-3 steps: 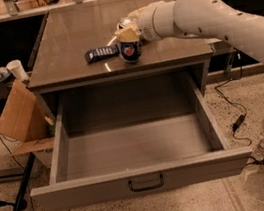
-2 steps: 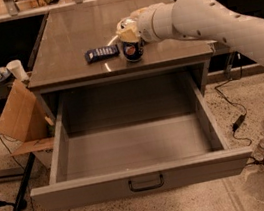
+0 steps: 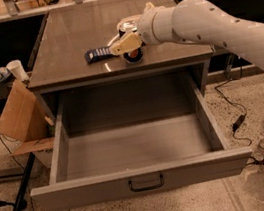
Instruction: Pick pepsi can from top drawer and place on counter
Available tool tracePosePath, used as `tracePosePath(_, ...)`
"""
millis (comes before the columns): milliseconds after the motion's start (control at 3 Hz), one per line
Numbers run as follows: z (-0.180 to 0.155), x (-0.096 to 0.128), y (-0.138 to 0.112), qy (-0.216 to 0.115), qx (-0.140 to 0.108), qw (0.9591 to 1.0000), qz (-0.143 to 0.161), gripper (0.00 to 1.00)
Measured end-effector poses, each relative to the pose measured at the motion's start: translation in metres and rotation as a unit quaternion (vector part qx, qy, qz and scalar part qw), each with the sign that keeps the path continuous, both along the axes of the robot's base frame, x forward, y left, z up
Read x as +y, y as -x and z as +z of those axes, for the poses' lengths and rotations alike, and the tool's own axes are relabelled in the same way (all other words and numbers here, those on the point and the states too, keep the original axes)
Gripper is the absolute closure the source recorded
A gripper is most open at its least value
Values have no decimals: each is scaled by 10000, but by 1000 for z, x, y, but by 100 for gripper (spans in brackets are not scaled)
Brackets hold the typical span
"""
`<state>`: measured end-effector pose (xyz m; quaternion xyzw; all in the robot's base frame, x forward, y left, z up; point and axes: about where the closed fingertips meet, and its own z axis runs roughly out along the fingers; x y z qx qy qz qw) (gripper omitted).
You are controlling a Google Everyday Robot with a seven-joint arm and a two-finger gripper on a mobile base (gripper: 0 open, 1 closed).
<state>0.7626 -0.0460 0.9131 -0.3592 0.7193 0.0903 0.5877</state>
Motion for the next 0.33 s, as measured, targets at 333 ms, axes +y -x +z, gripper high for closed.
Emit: tracePosePath(333, 0, 0, 0, 0, 0, 10000, 0, 0)
